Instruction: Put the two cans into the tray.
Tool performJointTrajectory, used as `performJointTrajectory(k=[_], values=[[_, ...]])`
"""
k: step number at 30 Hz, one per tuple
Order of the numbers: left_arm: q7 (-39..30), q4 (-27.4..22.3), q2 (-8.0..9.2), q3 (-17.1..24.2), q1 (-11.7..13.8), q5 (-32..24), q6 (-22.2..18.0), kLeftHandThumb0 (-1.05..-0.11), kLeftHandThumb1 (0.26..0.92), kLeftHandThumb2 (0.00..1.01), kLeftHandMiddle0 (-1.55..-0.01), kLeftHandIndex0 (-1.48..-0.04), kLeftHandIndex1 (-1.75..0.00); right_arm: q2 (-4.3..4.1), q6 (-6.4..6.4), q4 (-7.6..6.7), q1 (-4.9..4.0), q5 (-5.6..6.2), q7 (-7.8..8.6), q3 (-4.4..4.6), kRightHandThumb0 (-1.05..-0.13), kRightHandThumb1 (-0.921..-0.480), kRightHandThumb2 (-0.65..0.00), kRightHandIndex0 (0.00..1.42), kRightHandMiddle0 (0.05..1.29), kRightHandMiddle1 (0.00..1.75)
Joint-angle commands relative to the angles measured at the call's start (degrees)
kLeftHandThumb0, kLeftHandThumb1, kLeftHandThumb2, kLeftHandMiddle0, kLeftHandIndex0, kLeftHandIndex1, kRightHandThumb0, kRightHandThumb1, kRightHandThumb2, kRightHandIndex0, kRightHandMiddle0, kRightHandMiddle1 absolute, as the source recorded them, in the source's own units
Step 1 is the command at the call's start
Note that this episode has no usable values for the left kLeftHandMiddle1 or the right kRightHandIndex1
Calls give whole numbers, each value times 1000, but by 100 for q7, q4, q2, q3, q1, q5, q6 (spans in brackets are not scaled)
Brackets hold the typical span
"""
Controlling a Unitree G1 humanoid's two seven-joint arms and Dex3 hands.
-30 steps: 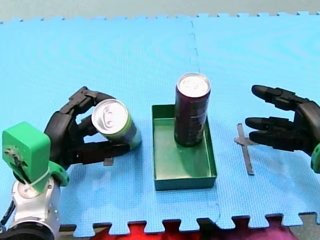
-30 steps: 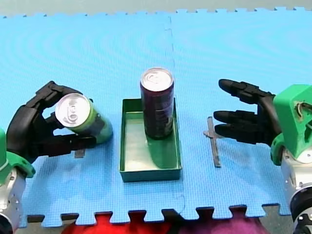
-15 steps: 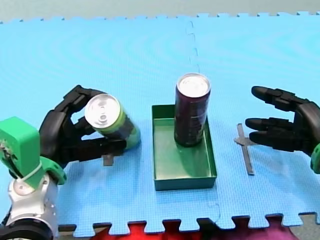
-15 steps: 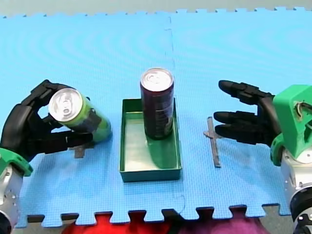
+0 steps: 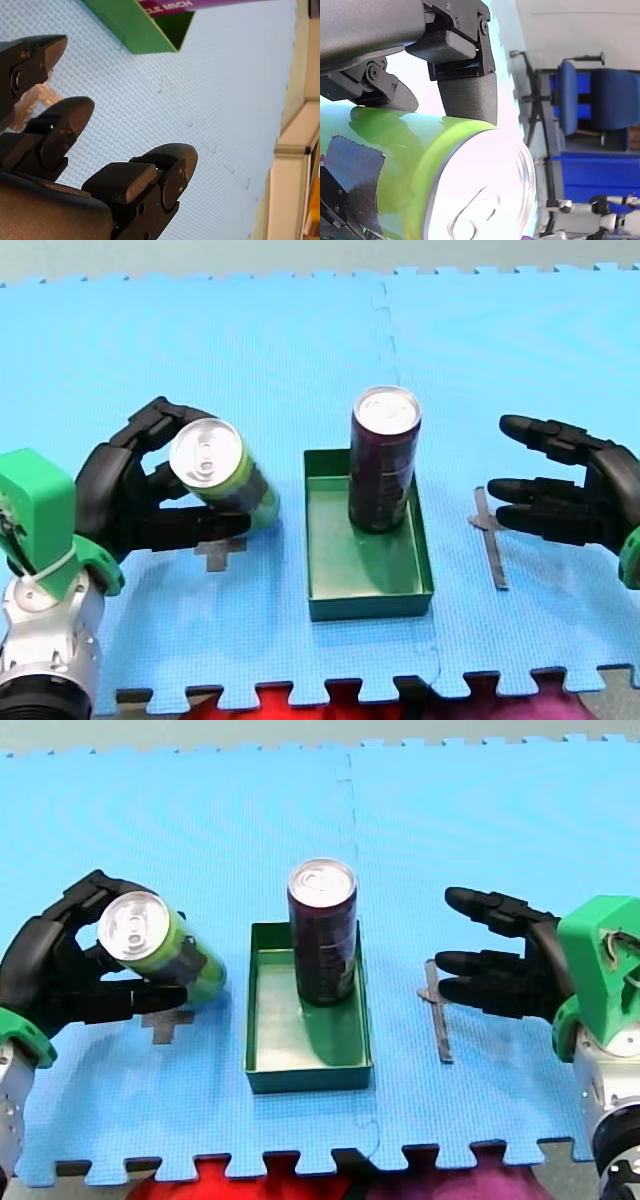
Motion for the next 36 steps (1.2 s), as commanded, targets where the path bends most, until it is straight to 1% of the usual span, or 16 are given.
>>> performJointTrajectory(k=[1,3,5,7,10,14,21,25,29,33,36], values=[[433,-2950,367,-423,702,440,1315,-207,759,12,-937,-548,-1746,-29,46,56,16,2,-12,-1,-537,-728,-1,965,649,1],[462,-3412,428,-471,793,539,1662,-202,758,11,-936,-548,-1746,-27,41,73,19,2,-8,-6,-540,-728,-1,966,650,1],[468,-3686,470,-497,865,608,1851,-199,757,10,-936,-549,-1746,-23,29,84,23,1,-2,-8,-542,-728,-1,967,651,1],[479,-3855,481,-506,926,664,1939,-196,757,10,-934,-548,-1746,-13,1,87,33,-5,0,-3,-545,-729,-1,967,652,2],[463,-4003,505,-497,949,698,2044,-193,756,10,-933,-548,-1746,7,-59,93,53,-22,-16,6,-551,-729,0,968,653,2],[459,-4345,500,-502,1063,704,2186,-193,755,9,-932,-547,-1746,31,-124,112,80,-18,-15,-6,-562,-728,0,972,655,1],[509,-4762,482,-545,1187,863,2390,-202,756,10,-933,-547,-1746,35,-194,118,105,-19,22,-14,-582,-726,0,977,655,1],[480,-4867,503,-526,1187,879,2505,-208,755,9,-934,-549,-1746,45,-214,127,107,-23,38,-14,-593,-725,0,978,656,1],[451,-5024,517,-531,1176,872,2669,-213,755,9,-935,-551,-1746,61,-234,140,110,-40,14,-10,-603,-724,0,981,657,1],[326,-5206,594,-549,1074,817,2819,-221,756,9,-936,-555,-1746,74,-238,146,113,-60,5,-15,-614,-723,0,984,658,1],[261,-5286,624,-543,1017,763,2813,-226,756,10,-938,-557,-1746,79,-246,146,118,-71,8,-18,-620,-723,0,983,657,0]])
